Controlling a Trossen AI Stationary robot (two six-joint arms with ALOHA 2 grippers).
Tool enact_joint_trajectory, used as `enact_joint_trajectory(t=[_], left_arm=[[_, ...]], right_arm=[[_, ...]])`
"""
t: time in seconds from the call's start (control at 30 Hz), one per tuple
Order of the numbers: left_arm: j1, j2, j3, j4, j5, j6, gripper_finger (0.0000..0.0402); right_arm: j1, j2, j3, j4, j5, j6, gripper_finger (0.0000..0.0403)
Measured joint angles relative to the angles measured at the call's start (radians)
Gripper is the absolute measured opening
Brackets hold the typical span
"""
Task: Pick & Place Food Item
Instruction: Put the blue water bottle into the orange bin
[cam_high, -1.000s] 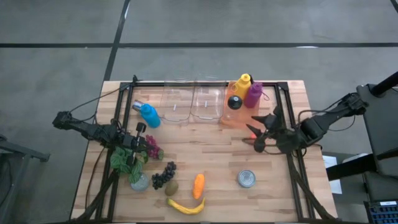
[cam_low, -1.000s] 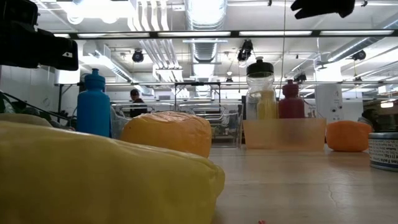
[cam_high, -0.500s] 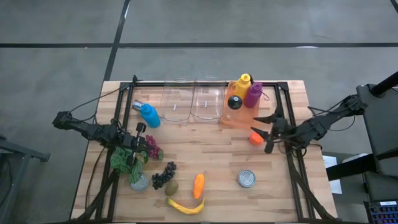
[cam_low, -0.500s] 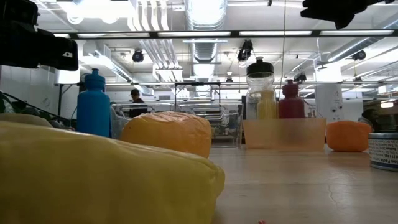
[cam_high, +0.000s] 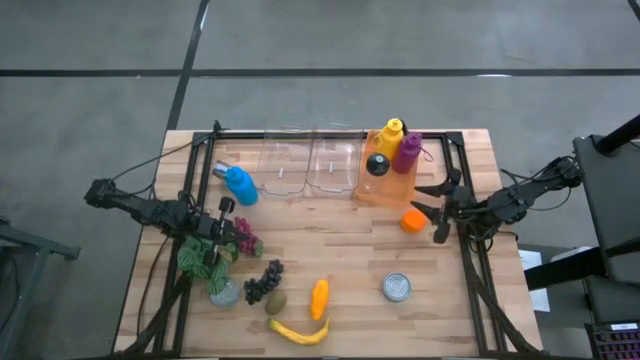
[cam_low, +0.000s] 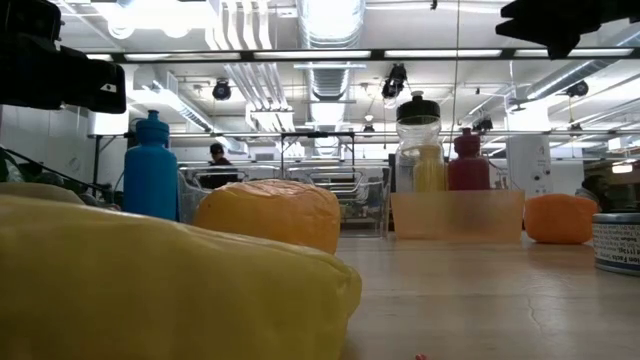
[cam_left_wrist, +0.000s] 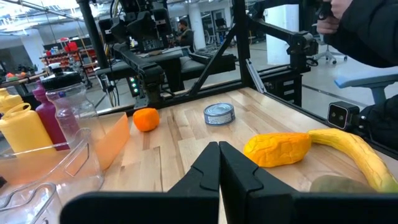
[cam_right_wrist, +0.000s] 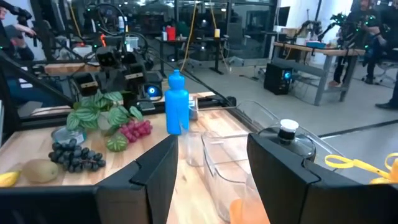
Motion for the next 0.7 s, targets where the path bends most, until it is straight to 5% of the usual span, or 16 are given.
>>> enact_joint_trajectory(t=[0.7], left_arm=[[0.0, 0.0, 0.0, 0.0, 0.0, 0.0, 0.0001]], right_arm=[[0.0, 0.002, 0.0, 0.0, 0.0, 0.025, 0.019]])
